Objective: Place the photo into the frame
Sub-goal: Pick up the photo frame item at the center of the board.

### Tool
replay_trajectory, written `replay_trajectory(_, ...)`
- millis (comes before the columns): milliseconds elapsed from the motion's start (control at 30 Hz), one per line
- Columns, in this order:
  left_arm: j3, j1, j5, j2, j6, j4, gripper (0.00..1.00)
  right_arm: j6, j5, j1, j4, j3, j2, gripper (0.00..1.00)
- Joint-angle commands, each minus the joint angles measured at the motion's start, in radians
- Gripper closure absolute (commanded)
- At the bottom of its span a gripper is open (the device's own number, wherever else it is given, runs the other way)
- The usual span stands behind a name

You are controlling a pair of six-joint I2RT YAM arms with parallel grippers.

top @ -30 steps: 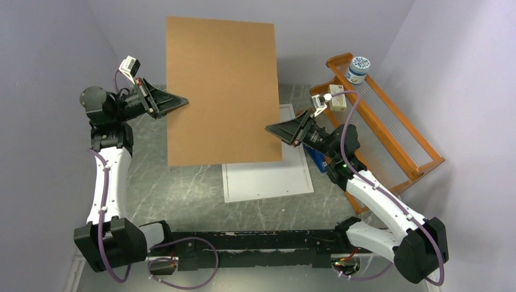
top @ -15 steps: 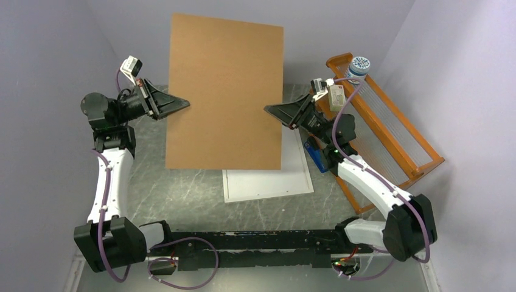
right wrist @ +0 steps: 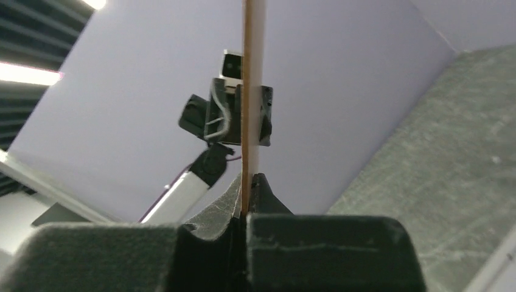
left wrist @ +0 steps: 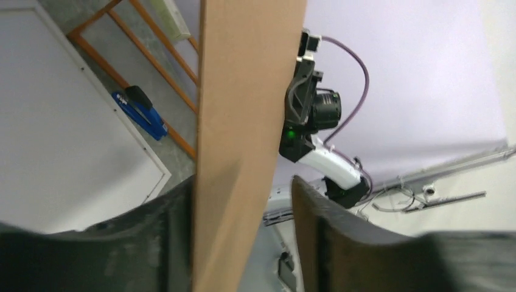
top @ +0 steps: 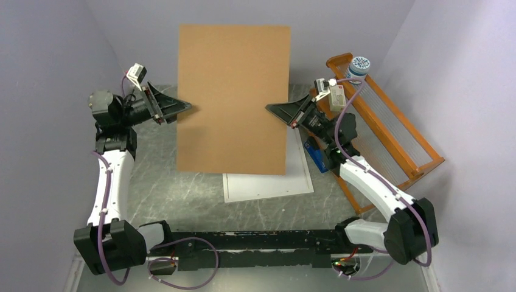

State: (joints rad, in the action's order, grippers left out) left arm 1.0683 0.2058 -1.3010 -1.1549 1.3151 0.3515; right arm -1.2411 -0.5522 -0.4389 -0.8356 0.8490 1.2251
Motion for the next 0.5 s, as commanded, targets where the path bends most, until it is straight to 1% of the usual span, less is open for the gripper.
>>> replay_trajectory(0,0.101,-0.003,0.142,0.039,-0.484,-0.539,0.31,0.169,0.092,0.022,0.281,0.029,-0.109,1.0)
replay_trajectory(67,0.147,-0.003,0.267,0.031,-0.667,-0.773,0.13,0.224,0.103,0.037,0.414,0.047,-0.133,1.0)
replay_trajectory(100,0.155,-0.003,0.324,0.026,-0.719,-0.847,0.07,0.245,0.097,0.048,0.472,0.057,-0.141,1.0)
replay_trajectory(200,0.13,-0.003,0.436,0.015,-0.781,-0.92,0.06,0.319,0.047,0.096,0.651,0.094,-0.152,1.0)
replay_trajectory(300,0.067,-0.003,0.494,0.005,-0.774,-0.907,0.06,0.408,-0.024,0.144,0.878,0.164,-0.124,1.0)
replay_trajectory(367,0.014,-0.003,0.471,-0.006,-0.756,-0.857,0.06,0.449,-0.072,0.171,0.961,0.181,-0.11,1.0)
replay_trajectory(467,-0.093,-0.012,0.406,-0.036,-0.69,-0.73,0.06,0.495,-0.103,0.198,1.044,0.2,-0.093,1.0)
